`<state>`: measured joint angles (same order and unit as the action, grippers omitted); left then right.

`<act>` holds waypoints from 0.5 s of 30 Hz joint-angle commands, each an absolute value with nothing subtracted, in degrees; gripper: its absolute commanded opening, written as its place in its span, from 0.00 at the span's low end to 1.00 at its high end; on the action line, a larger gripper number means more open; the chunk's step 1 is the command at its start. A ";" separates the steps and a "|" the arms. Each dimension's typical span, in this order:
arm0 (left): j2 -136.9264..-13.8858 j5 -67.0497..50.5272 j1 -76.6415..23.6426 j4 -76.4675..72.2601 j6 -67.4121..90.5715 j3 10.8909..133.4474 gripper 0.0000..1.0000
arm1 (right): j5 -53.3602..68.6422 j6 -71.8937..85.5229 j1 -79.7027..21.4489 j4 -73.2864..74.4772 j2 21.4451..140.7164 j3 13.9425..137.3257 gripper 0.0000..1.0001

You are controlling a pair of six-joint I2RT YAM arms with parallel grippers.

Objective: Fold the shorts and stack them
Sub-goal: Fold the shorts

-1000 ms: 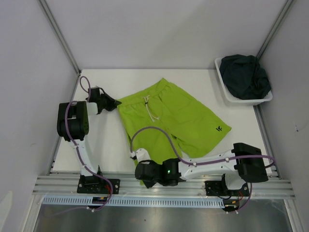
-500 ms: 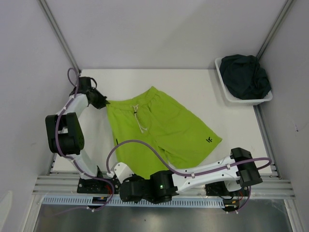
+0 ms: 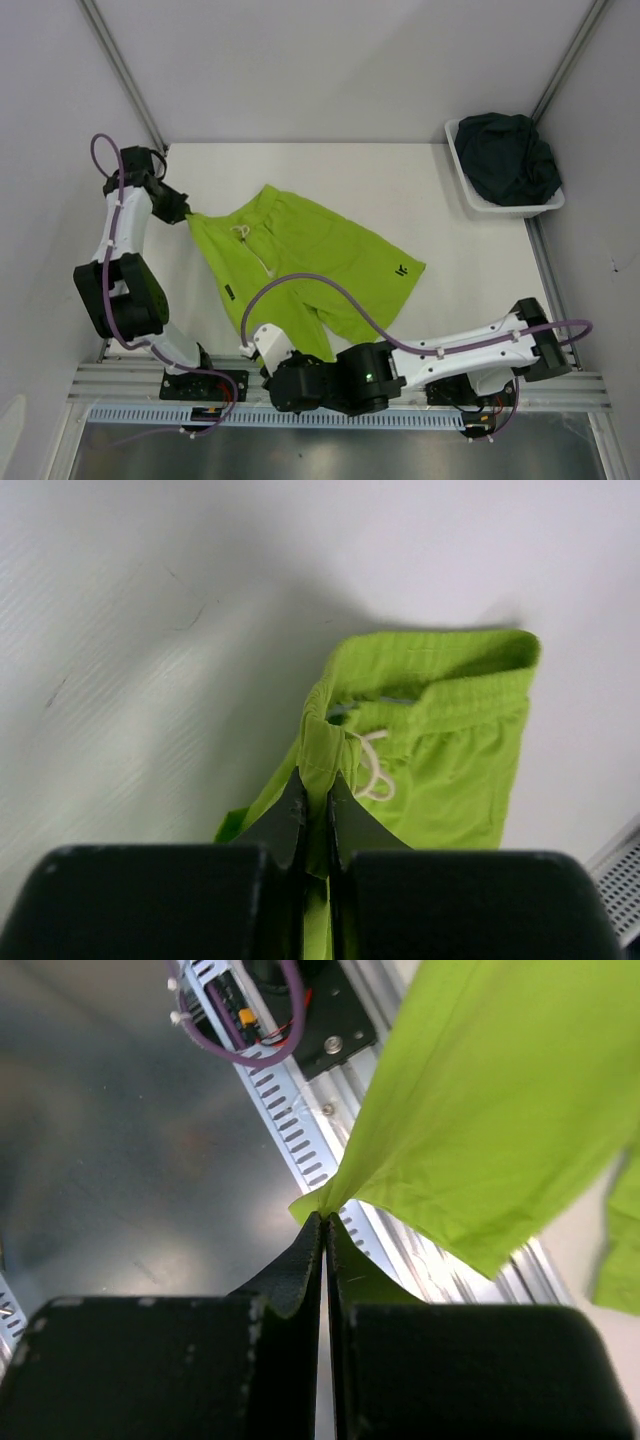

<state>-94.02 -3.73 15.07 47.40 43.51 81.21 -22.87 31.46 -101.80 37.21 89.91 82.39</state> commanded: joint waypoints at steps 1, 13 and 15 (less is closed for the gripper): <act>-88.42 -6.32 16.43 46.67 46.31 82.88 0.00 | -25.75 31.99 -99.24 42.71 82.54 83.58 0.00; -84.82 -10.99 15.03 39.99 60.10 81.47 0.00 | -19.17 24.88 -67.64 45.35 63.99 76.21 0.00; -84.73 -10.63 14.68 38.24 62.04 81.30 0.00 | -15.30 23.04 -62.87 44.48 62.94 75.59 0.00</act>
<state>-87.35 -10.11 15.51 43.00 55.88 81.12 -20.43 27.57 -68.31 44.56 64.51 76.71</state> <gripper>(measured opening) 0.038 0.006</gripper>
